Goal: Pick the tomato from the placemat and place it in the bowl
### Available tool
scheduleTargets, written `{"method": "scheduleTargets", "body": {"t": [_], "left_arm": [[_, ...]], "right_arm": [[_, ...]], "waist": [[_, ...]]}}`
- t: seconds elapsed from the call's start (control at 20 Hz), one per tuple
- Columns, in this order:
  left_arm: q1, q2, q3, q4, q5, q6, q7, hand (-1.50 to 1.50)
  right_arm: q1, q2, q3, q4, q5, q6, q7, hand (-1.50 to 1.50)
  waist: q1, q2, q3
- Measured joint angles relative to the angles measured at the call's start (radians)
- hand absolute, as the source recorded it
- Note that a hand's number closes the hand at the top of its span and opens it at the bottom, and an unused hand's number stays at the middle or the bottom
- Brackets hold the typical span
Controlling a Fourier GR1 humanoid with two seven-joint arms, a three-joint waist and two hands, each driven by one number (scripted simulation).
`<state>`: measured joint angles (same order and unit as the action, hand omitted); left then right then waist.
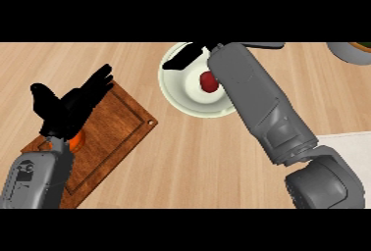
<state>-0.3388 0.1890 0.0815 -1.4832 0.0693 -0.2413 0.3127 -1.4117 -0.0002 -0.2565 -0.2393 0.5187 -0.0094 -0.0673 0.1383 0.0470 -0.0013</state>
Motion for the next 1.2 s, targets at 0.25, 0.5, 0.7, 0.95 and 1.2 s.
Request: {"method": "scheduleTargets", "body": {"t": [0.25, 0.5, 0.7, 0.95, 1.2], "left_arm": [[0.008, 0.006, 0.010, 0.010, 0.000, -0.001, -0.012, 0.00], [0.027, 0.007, 0.021, 0.007, 0.001, 0.007, -0.013, 0.00], [0.034, 0.013, 0.032, 0.013, -0.007, 0.016, -0.025, 0.00], [0.065, 0.033, 0.054, 0.004, 0.009, 0.001, -0.025, 0.00], [0.092, 0.039, 0.073, -0.014, 0.022, 0.006, -0.010, 0.00]], "right_arm": [[-0.009, -0.010, -0.024, 0.008, -0.013, -0.101, -0.043, -1.50], [-0.004, -0.073, -0.058, 0.012, -0.027, -0.163, -0.073, -1.50], [0.015, -0.167, -0.078, 0.015, -0.041, -0.109, -0.136, -1.50], [0.057, -0.267, -0.079, 0.000, -0.049, 0.029, -0.287, -1.50], [0.106, -0.360, -0.096, -0.037, -0.089, 0.206, -0.410, -1.50]], "waist": [[-0.015, -0.001, 0.000], [-0.040, -0.009, 0.000], [-0.061, -0.014, 0.001], [-0.082, -0.024, 0.002], [-0.111, -0.037, 0.002]]}}
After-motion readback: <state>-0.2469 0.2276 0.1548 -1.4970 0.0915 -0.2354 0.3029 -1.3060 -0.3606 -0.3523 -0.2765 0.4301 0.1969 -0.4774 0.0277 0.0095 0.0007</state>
